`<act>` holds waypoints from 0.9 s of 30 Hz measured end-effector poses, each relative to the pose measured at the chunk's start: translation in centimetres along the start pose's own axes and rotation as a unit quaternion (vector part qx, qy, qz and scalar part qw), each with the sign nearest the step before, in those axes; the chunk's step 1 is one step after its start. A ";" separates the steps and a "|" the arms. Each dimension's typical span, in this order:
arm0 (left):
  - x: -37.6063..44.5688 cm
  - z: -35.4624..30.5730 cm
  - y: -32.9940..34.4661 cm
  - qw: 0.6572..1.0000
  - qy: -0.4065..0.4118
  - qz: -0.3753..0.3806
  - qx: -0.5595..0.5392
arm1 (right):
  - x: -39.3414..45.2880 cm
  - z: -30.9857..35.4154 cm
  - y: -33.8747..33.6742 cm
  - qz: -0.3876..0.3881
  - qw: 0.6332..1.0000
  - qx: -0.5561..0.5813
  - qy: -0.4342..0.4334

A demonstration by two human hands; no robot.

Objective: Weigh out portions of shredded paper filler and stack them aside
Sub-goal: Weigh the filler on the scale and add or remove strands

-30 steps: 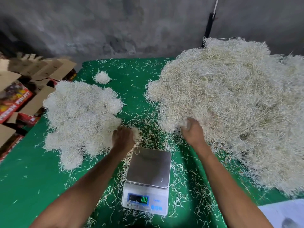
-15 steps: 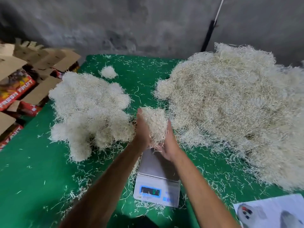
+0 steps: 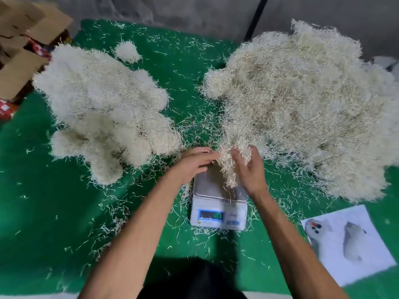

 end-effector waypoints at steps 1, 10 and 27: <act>0.0 0.7 -0.3 1.000 -0.003 -0.006 -0.014 | -0.3 -0.7 0.0 0.014 1.000 0.015 0.018; -1.4 5.1 -1.5 0.992 0.010 -0.120 -0.023 | -2.2 -4.2 -1.6 -0.028 0.999 -0.030 0.010; -5.8 9.9 -0.2 0.959 0.021 -0.283 -0.024 | -3.1 -7.4 -0.9 -0.042 0.998 0.017 -0.054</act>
Point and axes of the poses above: each hand's wrist, its own x-axis towards the middle knuckle, its own y-axis out of the palm, z = x × y, the point moved 1 cm from there along x, towards the middle knuckle
